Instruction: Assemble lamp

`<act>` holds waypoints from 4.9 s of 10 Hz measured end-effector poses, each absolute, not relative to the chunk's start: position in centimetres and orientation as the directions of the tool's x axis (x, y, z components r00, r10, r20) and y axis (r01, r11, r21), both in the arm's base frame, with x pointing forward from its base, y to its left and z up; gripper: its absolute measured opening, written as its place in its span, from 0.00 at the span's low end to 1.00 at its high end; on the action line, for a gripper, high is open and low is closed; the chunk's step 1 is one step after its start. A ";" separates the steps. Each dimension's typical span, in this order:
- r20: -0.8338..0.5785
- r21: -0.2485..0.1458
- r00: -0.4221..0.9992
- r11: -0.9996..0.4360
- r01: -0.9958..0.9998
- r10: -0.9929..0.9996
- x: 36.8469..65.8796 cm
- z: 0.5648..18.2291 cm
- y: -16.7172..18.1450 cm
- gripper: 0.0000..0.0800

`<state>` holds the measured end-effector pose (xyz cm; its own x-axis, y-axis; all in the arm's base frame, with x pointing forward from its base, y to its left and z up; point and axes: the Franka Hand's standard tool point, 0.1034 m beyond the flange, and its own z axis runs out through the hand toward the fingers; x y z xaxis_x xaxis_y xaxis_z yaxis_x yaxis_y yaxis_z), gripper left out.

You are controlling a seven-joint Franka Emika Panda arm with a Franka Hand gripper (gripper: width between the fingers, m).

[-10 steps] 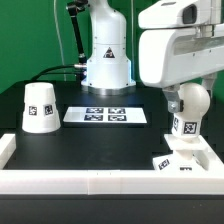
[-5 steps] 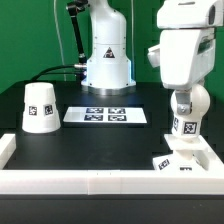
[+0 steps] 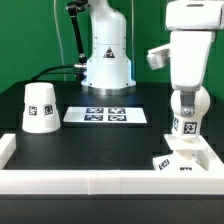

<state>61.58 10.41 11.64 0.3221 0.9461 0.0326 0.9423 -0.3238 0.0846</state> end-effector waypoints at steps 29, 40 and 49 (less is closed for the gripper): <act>-0.080 -0.066 0.531 -0.527 -0.847 -0.844 60.3 11.3 10.5 0.72; -0.186 -0.059 0.302 -0.296 -0.953 -0.935 59.9 11.4 11.6 0.87; -0.078 -0.157 0.903 -0.890 -0.429 -0.422 59.4 11.6 10.8 0.87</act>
Offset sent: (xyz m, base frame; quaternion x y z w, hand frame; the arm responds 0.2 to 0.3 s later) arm -0.0049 -0.0119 -0.0030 0.0347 -0.0120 0.0946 0.9948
